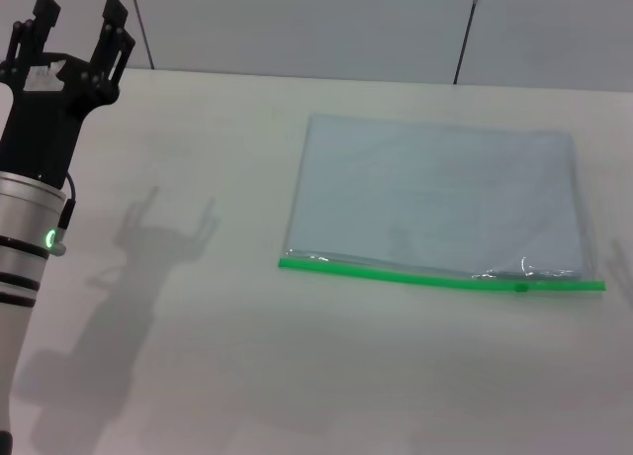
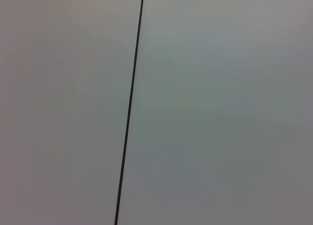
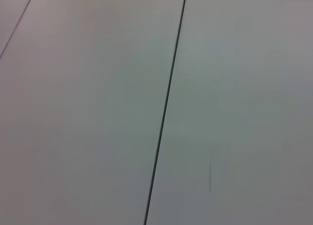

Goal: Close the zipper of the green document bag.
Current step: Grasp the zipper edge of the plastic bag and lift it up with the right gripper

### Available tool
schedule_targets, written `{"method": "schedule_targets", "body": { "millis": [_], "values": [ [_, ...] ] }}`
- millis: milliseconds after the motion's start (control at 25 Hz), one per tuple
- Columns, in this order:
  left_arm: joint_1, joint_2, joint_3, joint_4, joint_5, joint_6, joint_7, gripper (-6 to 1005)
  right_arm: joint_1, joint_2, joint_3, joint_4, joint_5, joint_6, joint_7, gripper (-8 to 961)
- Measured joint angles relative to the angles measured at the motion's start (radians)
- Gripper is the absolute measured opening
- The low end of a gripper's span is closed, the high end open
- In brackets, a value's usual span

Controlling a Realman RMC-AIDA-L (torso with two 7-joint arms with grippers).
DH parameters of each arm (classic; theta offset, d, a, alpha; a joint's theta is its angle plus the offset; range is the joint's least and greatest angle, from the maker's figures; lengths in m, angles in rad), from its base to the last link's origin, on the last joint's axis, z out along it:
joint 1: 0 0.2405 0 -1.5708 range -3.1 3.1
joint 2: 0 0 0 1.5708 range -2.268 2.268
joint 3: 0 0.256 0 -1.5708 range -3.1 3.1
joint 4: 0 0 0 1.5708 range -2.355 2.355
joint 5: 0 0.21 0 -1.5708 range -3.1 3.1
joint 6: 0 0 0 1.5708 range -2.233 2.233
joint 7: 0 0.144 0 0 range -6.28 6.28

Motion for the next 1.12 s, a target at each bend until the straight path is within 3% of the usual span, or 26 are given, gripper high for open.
{"method": "schedule_targets", "body": {
  "millis": [600,1120],
  "values": [
    [0.000,-0.001,0.000,-0.001,0.000,0.000,0.000,773,0.003,-0.002,-0.005,0.011,-0.004,0.033,-0.025,824],
    [0.004,0.003,-0.009,0.003,-0.011,0.000,0.006,774,-0.063,0.000,-0.013,0.070,-0.006,0.149,-0.438,824]
  ]
}}
